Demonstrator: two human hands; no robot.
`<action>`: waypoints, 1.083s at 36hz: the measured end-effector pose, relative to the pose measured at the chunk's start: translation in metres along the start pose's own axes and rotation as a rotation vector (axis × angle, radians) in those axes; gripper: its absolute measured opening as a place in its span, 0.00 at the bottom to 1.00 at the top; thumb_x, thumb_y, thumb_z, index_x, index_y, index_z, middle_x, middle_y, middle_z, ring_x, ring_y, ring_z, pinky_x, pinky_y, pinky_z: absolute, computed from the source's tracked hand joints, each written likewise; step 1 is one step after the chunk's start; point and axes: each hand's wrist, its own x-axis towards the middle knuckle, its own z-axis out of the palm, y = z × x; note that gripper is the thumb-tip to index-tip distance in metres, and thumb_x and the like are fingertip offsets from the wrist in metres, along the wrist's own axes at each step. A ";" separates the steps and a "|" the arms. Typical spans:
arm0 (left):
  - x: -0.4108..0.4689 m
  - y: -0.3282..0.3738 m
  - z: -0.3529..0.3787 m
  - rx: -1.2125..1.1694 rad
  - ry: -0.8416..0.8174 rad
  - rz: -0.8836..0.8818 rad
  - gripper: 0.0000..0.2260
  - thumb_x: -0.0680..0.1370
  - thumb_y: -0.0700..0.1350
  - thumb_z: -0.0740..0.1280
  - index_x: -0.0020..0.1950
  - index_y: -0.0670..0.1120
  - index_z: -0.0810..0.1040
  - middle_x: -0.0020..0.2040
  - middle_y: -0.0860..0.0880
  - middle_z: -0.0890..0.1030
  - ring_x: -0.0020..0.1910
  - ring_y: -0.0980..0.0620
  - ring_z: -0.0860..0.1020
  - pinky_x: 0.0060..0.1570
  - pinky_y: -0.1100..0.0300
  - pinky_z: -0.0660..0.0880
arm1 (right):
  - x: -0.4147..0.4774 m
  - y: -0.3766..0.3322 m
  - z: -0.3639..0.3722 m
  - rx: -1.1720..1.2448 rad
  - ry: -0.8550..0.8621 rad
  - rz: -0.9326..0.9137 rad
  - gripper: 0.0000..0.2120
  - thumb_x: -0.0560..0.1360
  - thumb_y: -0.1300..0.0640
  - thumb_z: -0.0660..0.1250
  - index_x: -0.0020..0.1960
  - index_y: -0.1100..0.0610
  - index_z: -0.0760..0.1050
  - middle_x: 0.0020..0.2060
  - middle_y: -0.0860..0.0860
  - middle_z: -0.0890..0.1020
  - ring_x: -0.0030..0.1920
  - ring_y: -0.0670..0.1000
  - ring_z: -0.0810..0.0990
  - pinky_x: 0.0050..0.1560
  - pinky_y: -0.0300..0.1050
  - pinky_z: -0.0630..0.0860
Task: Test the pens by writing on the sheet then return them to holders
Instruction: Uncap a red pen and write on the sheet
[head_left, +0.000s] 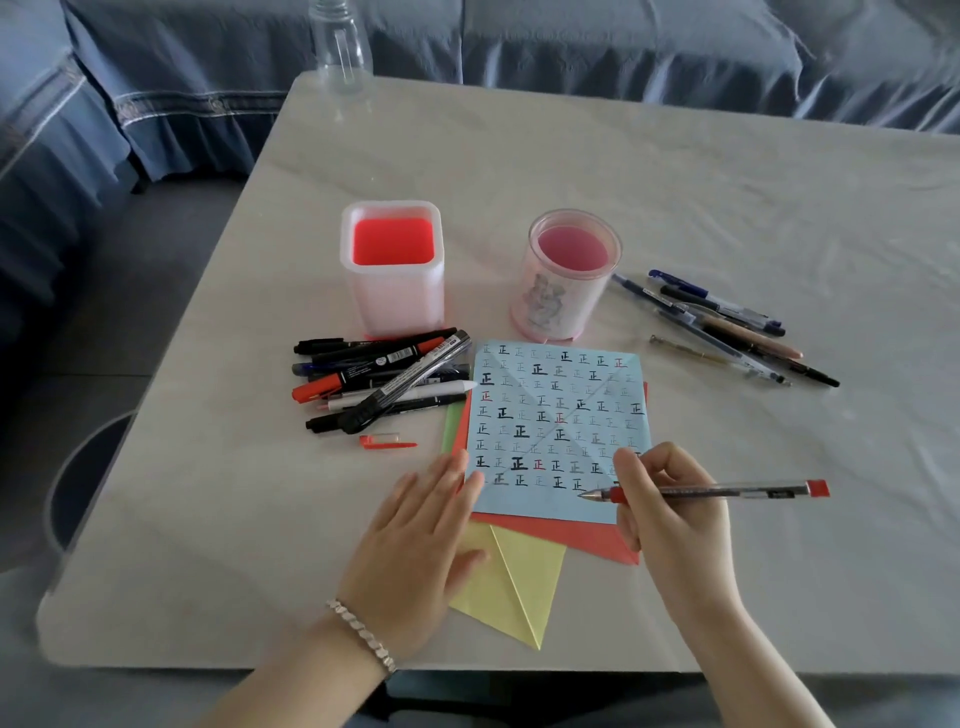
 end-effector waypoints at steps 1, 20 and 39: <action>0.000 -0.001 0.002 0.013 -0.030 -0.032 0.27 0.79 0.59 0.47 0.69 0.42 0.64 0.69 0.44 0.70 0.69 0.51 0.62 0.67 0.55 0.55 | 0.000 0.001 -0.001 -0.004 0.000 0.001 0.18 0.75 0.63 0.63 0.29 0.59 0.62 0.17 0.49 0.64 0.19 0.47 0.58 0.21 0.36 0.56; 0.020 0.035 0.017 -0.078 0.055 -0.206 0.22 0.74 0.55 0.54 0.64 0.47 0.68 0.64 0.47 0.76 0.62 0.48 0.74 0.63 0.54 0.60 | 0.005 0.012 0.001 -0.136 0.038 -0.126 0.15 0.74 0.62 0.66 0.30 0.58 0.66 0.16 0.48 0.69 0.18 0.43 0.64 0.23 0.33 0.63; 0.005 -0.013 0.001 -0.041 -0.094 0.249 0.18 0.76 0.58 0.57 0.65 0.57 0.70 0.71 0.49 0.66 0.72 0.46 0.59 0.67 0.47 0.55 | 0.001 0.029 0.045 -0.056 0.110 -0.122 0.22 0.70 0.57 0.72 0.26 0.60 0.62 0.17 0.57 0.69 0.20 0.50 0.66 0.24 0.37 0.65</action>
